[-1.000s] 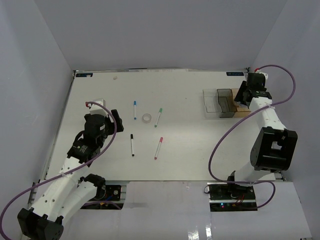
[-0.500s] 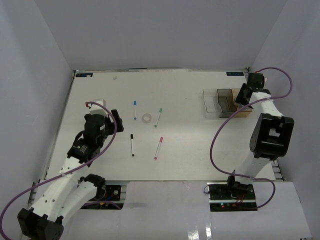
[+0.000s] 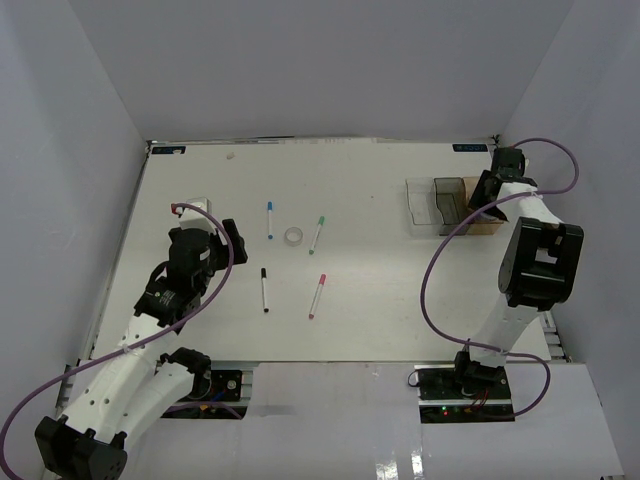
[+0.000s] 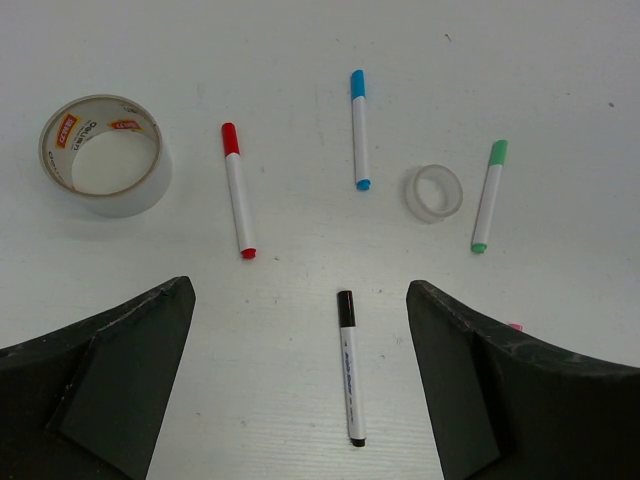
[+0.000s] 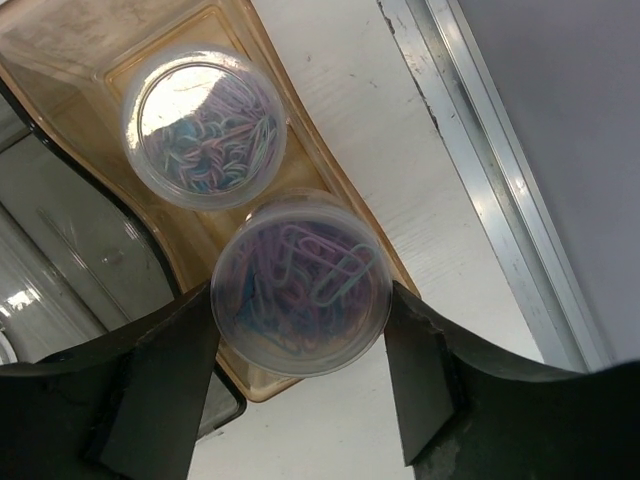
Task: Sort the stationery into containers
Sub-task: Place the stationery in the storage box.
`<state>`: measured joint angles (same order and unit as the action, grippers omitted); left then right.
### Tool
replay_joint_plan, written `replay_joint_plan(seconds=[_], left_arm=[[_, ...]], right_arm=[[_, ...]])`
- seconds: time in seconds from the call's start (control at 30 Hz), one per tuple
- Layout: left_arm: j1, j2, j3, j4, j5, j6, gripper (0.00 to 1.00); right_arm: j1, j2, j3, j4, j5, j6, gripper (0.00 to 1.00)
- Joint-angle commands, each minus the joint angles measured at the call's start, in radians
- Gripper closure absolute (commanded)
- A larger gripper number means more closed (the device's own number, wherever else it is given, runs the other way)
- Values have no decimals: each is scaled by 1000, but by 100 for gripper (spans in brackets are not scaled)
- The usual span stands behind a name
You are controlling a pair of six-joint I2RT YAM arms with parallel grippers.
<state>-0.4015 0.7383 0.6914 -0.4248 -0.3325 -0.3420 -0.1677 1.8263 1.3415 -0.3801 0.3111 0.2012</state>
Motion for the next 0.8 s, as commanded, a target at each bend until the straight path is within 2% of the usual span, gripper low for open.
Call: replay_joint_plan(seconds=[0.0, 0.13, 0.23, 0.53, 0.67, 0.77], left_arm=[[-2, -5, -3, 15, 6, -2, 2], [-2, -4, -3, 15, 6, -3, 2], [-2, -2, -3, 15, 6, -2, 2], [-2, 10, -1, 15, 4, -5, 2], [0, 26, -1, 15, 3, -6, 2], [1, 42, -1, 15, 3, -8, 2]], right_arm=[[-7, 8, 50, 41, 10, -8, 35], [-6, 18, 61, 30, 0, -9, 18], [-7, 8, 67, 24, -6, -9, 10], [30, -171, 51, 20, -64, -19, 5], [103, -300, -17, 43, -110, -34, 2], [166, -441, -140, 111, -138, -46, 2]])
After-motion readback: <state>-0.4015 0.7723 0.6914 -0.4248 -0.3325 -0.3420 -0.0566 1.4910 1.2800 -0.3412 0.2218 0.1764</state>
